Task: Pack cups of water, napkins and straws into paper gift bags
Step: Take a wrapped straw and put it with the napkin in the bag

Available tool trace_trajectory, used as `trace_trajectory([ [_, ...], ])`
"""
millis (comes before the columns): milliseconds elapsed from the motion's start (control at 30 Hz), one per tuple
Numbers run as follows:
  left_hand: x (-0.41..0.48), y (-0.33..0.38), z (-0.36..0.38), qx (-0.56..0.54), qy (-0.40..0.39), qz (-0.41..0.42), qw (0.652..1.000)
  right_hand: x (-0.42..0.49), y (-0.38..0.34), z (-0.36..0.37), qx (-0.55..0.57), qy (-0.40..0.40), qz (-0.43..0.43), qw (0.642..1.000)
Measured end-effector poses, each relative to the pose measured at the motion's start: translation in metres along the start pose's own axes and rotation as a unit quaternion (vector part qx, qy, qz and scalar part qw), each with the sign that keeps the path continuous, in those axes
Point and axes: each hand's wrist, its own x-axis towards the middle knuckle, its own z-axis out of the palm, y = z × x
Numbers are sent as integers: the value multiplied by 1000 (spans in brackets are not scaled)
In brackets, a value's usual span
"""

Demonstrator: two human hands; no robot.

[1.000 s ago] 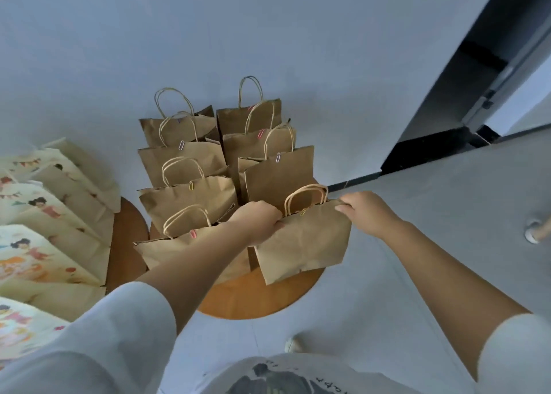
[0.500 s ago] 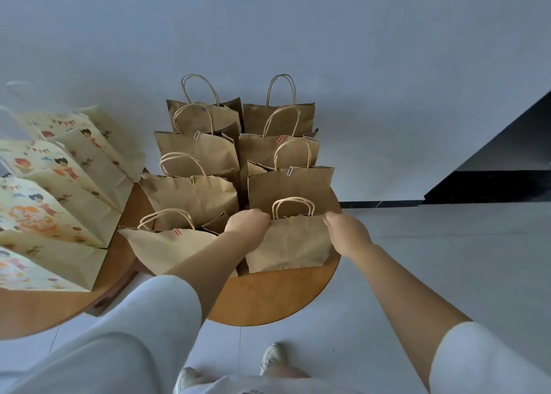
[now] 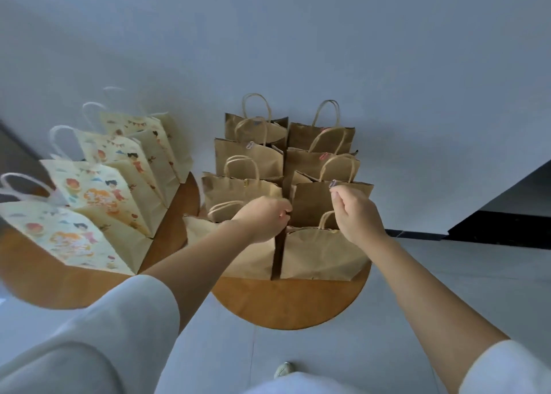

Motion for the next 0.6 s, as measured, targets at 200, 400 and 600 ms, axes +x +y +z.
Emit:
trace_trajectory([
  [200, -103, -72, -50, -18, 95, -7, 995, 0, -134, 33, 7, -39, -80, 996],
  [400, -233, -203, -86, 14, 166, -113, 979, -25, -304, 116, 19, -131, -163, 978],
  [600, -376, -328, -114, 0, 205, -273, 940, -35, -474, 171, 35, -196, -264, 944],
])
